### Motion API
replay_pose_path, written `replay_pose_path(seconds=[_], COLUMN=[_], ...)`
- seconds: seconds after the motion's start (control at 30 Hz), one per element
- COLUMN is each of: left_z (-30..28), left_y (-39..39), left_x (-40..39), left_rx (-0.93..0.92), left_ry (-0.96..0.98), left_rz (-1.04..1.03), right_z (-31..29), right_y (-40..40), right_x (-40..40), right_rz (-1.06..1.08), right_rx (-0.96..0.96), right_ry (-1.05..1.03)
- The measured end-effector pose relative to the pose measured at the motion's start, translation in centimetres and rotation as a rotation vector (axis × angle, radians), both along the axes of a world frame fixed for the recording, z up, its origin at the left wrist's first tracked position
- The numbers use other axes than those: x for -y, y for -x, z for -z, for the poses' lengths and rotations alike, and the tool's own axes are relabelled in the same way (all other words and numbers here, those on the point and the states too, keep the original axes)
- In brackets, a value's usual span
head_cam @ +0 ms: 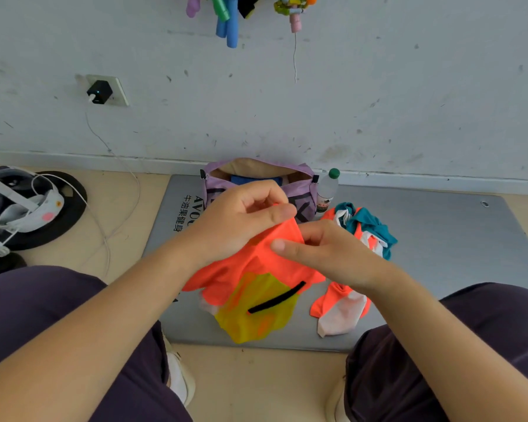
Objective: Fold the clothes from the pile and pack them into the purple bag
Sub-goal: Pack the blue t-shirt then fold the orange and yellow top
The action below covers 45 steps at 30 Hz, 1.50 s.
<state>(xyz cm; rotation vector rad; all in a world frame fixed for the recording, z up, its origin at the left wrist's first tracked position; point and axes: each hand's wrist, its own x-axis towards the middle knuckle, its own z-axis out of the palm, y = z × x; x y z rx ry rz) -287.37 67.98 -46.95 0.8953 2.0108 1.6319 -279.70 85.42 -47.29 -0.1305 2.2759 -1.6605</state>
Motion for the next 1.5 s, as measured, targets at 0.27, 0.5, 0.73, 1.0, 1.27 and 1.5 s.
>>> replay_pose_path(seconds=[0.27, 0.5, 0.73, 1.0, 1.27, 1.5], left_z=[1.3, 2.4, 3.6, 3.5, 3.7, 3.4], left_y=[0.0, 0.6, -0.7, -0.9, -1.5, -0.6], left_x=[-0.4, 0.4, -0.7, -0.9, -1.3, -1.1], left_rx=[0.031, 0.205, -0.197, -0.373, -0.450, -0.331], left_ry=[0.038, 0.299, 0.109, 0.209, 0.190, 0.196], left_rz=[-0.130, 0.115, -0.271, -0.297, -0.451, -0.365], right_z=[0.7, 0.5, 0.4, 0.5, 0.9, 0.8], right_y=[0.4, 1.0, 0.8, 0.9, 1.2, 1.3], right_x=[-0.6, -3.3, -3.8, -3.7, -3.3, -3.4], right_rz=[0.155, 0.361, 0.395, 0.449, 0.462, 0.511], right_rx=[-0.007, -0.004, -0.009, -0.027, -0.029, -0.018], right_ry=[0.112, 0.256, 0.334, 0.324, 0.353, 0.286])
